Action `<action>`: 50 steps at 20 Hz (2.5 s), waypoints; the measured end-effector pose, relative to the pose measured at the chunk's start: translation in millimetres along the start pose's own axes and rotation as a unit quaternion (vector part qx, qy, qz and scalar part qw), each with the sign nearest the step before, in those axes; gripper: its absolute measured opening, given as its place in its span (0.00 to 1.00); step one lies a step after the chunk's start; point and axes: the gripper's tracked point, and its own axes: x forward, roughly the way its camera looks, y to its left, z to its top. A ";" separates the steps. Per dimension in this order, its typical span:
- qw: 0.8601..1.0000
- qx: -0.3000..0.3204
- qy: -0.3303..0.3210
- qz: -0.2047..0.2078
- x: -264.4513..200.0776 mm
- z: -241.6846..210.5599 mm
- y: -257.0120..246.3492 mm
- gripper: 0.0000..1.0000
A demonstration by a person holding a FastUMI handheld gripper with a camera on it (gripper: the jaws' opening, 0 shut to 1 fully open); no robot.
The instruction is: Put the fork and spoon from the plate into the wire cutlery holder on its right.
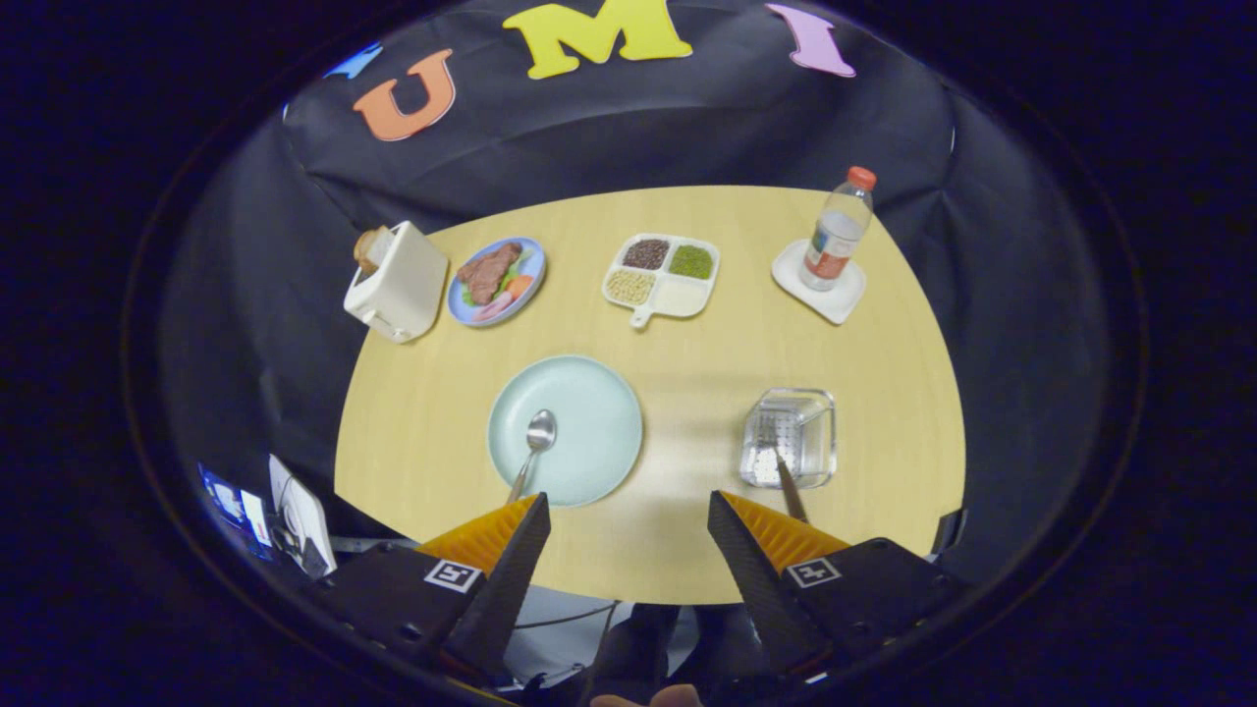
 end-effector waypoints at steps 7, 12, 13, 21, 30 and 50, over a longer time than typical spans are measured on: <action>1.000 -0.002 0.026 0.003 61.6 -37.7 82.1 0.96; 0.997 0.008 0.075 -0.009 102.0 -72.1 111.9 0.96; 0.996 0.009 0.082 -0.013 109.9 -76.7 115.8 0.96; 0.992 0.010 0.112 -0.058 163.8 -91.4 122.4 0.87; 0.988 0.005 0.129 -0.082 185.8 -94.1 120.6 0.17; 0.994 0.022 0.106 -0.029 96.9 -60.5 83.6 0.00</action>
